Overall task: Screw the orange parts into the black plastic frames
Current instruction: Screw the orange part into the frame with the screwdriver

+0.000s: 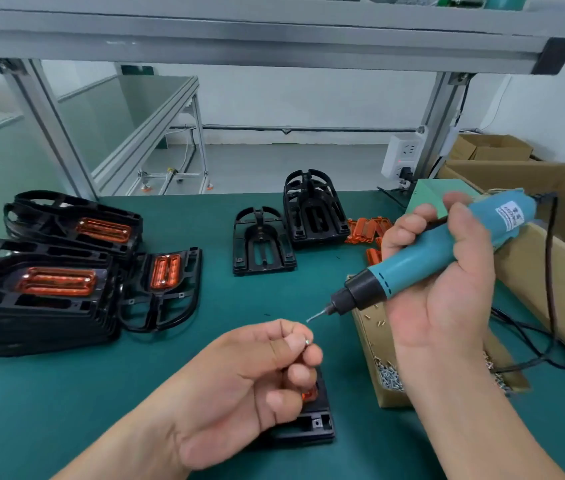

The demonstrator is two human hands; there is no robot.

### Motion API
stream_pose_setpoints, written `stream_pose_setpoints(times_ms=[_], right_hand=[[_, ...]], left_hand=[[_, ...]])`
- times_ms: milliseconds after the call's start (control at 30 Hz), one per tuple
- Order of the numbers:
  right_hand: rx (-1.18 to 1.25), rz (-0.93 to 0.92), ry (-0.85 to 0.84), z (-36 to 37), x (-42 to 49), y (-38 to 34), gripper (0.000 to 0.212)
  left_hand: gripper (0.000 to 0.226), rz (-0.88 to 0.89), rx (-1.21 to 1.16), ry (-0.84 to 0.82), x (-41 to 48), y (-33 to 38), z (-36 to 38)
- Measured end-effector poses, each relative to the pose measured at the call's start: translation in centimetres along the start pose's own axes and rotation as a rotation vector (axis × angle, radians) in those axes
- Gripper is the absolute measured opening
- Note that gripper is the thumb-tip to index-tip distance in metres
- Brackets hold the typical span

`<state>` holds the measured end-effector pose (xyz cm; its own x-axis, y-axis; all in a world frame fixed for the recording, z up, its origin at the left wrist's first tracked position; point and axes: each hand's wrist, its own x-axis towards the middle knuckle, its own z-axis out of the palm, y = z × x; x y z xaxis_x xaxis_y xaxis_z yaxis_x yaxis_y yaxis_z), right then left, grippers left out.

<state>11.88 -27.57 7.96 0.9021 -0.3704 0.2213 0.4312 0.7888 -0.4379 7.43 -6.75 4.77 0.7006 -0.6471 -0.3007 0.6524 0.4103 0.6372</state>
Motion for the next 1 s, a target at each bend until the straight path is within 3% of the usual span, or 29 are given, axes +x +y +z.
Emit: stream_pose_setpoints(times_ms=[300,633,767,1000], right_hand=[[-0.079,-0.004,-0.074,0.39,-0.65,0.10,0.011],[-0.067,0.005,-0.074,0.35,-0.54,0.00,0.011],[-0.099,0.004,-0.123,0.45,-0.51,-0.09,0.011],[-0.148,-0.013,-0.172,0.73,-0.79,0.20,0.010]], left_hand=[[0.015,0.105,-0.091,0.081,-0.08,-0.18,0.24],[0.018,0.169,0.026,0.102,-0.16,-0.26,0.20],[0.015,0.215,0.139,0.138,-0.12,-0.33,0.13],[0.007,0.395,0.536,0.337,0.20,-0.57,-0.10]])
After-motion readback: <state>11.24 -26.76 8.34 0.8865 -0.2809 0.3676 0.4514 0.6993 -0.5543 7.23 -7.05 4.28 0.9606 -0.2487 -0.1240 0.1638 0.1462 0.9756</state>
